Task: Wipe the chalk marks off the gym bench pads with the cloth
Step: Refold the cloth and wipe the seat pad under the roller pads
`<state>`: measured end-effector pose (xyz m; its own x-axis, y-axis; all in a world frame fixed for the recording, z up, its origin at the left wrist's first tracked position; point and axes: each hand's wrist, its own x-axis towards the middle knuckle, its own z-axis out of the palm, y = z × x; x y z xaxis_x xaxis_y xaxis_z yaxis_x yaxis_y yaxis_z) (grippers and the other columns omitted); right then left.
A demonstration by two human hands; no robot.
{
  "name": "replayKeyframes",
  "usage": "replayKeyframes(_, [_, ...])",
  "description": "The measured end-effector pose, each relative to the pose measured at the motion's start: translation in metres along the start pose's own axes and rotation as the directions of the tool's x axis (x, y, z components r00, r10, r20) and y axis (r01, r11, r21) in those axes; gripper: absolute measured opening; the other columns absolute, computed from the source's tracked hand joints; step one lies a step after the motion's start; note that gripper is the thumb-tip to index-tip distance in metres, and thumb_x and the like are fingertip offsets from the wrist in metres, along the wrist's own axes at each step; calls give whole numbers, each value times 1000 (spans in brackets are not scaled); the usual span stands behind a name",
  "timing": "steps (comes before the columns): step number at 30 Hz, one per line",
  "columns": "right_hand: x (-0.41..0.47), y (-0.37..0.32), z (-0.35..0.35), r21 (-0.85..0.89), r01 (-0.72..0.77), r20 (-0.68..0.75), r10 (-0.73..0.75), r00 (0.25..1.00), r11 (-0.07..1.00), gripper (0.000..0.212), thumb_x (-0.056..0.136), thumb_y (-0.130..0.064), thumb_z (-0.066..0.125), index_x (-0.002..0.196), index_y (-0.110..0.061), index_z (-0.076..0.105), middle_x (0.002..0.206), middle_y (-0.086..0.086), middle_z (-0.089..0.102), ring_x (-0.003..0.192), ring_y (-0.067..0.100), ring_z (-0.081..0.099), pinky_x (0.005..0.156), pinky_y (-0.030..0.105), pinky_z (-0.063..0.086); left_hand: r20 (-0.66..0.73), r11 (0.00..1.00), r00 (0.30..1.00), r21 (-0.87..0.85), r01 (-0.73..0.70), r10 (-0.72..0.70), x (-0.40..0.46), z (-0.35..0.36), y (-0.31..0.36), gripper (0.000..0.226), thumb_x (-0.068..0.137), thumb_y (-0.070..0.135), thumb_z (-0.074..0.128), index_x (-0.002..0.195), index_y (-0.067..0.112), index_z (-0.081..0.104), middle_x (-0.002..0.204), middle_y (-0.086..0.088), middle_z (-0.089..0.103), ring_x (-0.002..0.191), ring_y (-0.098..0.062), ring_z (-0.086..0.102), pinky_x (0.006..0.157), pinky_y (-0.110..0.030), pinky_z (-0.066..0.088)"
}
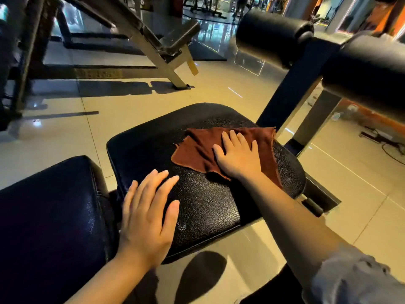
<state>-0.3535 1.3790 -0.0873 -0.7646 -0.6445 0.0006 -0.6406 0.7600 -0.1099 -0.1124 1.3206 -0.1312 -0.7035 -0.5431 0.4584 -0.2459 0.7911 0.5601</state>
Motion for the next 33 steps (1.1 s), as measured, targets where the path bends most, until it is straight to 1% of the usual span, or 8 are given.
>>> replayKeyframes(4, [-80,-8,0,23,15,31,-16,999,1000,61,101,-53,13,156,-28,6,164,-2,-2,150,17,-6,119,50,-9,28,1000,999,10,19,-19,-2,-2,2,46,96,42,28,137,27,44,143,7,44,142,-10,27,119,-43,10])
replayKeyframes(8, [-126,11,-3,8,-12,53,12,999,1000,65,97,-62,9,155,-33,2,163,-6,-6,150,14,-9,117,43,-12,46,1000,999,23,1,-2,2,-4,11,43,95,45,30,134,33,45,144,10,42,143,-9,24,119,-36,4])
replayKeyframes(12, [-82,35,-6,-16,-40,10,41,999,999,70,95,-66,14,156,-32,6,164,-6,-2,150,14,-4,119,42,-9,61,999,998,20,25,-26,14,0,23,45,93,50,34,132,32,48,145,9,43,143,-10,23,119,-37,4])
replayKeyframes(17, [-2,63,-11,17,106,-2,-106,994,994,67,98,-61,20,156,-28,10,163,-7,8,150,12,4,121,41,-1,106,996,994,82,-32,24,10,7,28,44,96,45,32,133,29,47,145,10,43,144,-9,25,118,-41,11])
replayKeyframes(25, [107,69,-10,-16,230,-65,-231,971,973,61,101,-54,24,151,-19,27,157,3,30,144,20,25,116,45,18,-4,997,1000,72,-13,14,15,9,26,40,96,40,36,128,25,53,139,8,50,140,-10,32,119,-31,12])
replayKeyframes(28, [110,63,-13,-46,209,-25,-210,977,977,66,99,-57,21,149,-14,29,156,8,31,143,22,27,115,47,20,-10,994,999,107,-35,36,14,11,25,41,94,36,38,128,22,55,138,4,51,139,-14,34,118,-37,15])
replayKeyframes(31, [82,54,-15,-49,161,-16,-162,987,986,87,86,-69,9,144,-10,34,152,14,34,140,26,30,114,49,23,-47,995,998,94,-34,38,11,11,24,41,94,34,39,126,17,58,136,1,54,136,-17,38,115,-43,21])
replayKeyframes(33, [54,49,-11,-50,126,6,-126,992,991,79,94,-64,16,151,-11,25,159,13,22,146,26,20,119,46,14,-65,996,998,87,-11,17,11,12,23,41,94,34,38,126,17,58,135,1,55,135,-17,40,114,-43,23])
